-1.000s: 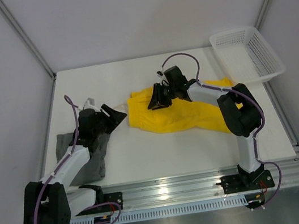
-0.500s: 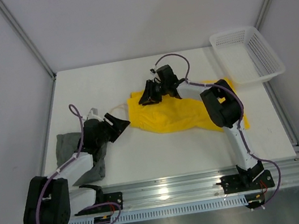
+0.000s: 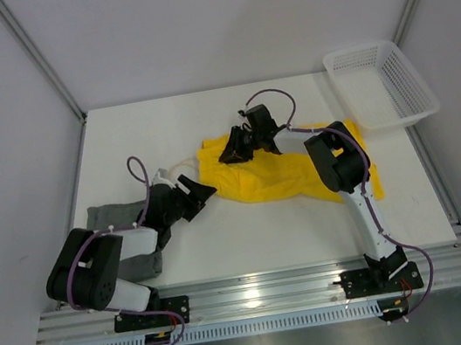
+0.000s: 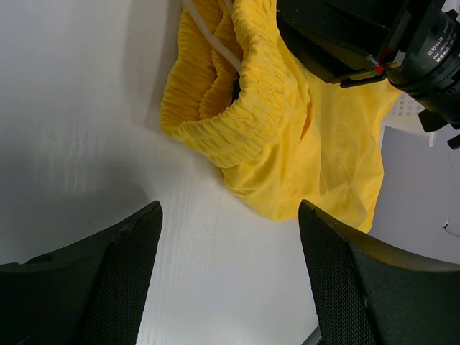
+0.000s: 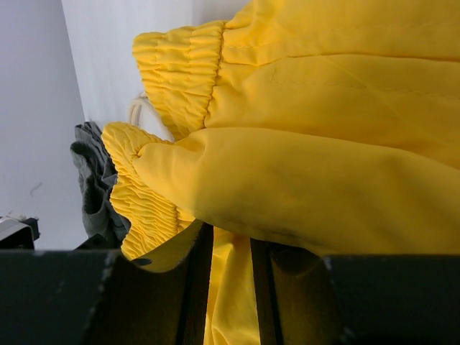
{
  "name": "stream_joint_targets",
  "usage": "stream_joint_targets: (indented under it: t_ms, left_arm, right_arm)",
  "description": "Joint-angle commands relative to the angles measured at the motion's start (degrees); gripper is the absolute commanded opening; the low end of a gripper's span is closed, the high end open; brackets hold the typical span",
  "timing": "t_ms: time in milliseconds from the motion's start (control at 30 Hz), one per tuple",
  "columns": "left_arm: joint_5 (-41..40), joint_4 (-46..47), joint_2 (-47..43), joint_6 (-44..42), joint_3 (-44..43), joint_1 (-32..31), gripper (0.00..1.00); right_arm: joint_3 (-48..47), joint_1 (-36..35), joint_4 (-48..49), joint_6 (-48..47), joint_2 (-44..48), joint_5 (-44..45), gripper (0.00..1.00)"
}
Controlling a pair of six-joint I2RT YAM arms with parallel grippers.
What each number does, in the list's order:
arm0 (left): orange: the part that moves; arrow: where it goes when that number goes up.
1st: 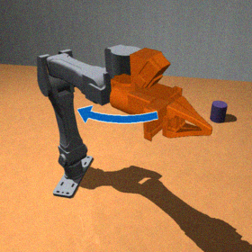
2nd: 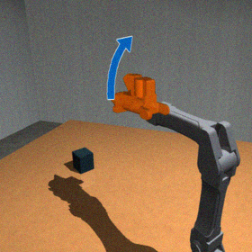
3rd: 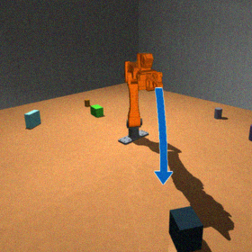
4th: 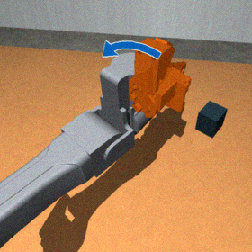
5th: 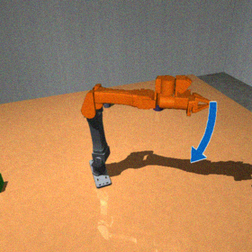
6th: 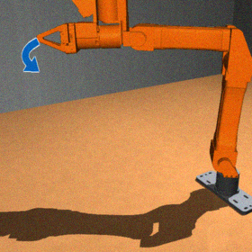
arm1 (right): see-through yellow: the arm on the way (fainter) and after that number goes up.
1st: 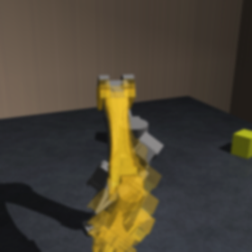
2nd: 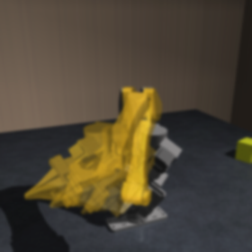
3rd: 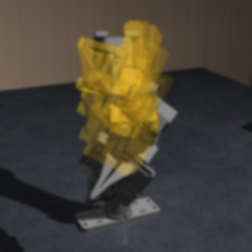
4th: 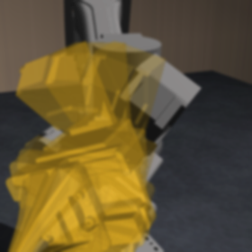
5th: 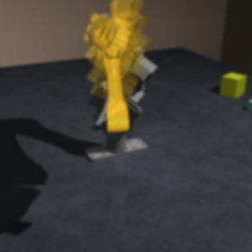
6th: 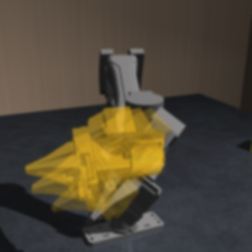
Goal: Fold and stack the shorts
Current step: Fold the shorts
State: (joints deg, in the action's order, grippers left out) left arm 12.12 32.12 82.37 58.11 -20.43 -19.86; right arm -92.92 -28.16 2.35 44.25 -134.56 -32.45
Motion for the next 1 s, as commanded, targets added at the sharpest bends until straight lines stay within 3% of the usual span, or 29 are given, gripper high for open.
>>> stream_joint_targets:
  t_ms: [0,400,533,733,967]
  left_arm:
    - [-2.80,10.31,3.40,3.67,1.61,-1.32,0.79]
    - [-11.85,34.58,20.36,14.21,1.98,-5.02,0.82]
    - [-13.77,34.33,24.06,16.25,0.83,-5.10,0.83]
    - [-17.65,23.27,21.00,16.51,-1.37,-5.19,0.84]
    - [-21.17,19.22,20.55,12.13,-6.37,-5.19,0.85]
  right_arm:
    - [1.08,0.92,-0.69,-0.83,-2.99,2.39,0.30]
    - [3.27,0.74,0.81,-0.22,-0.62,0.89,0.30]
    - [4.15,0.65,0.46,-1.01,0.52,0.89,0.30]
    - [5.21,0.30,-0.23,-1.97,2.20,1.24,0.30]
    - [3.28,-1.01,-9.55,-6.80,2.47,3.88,0.30]
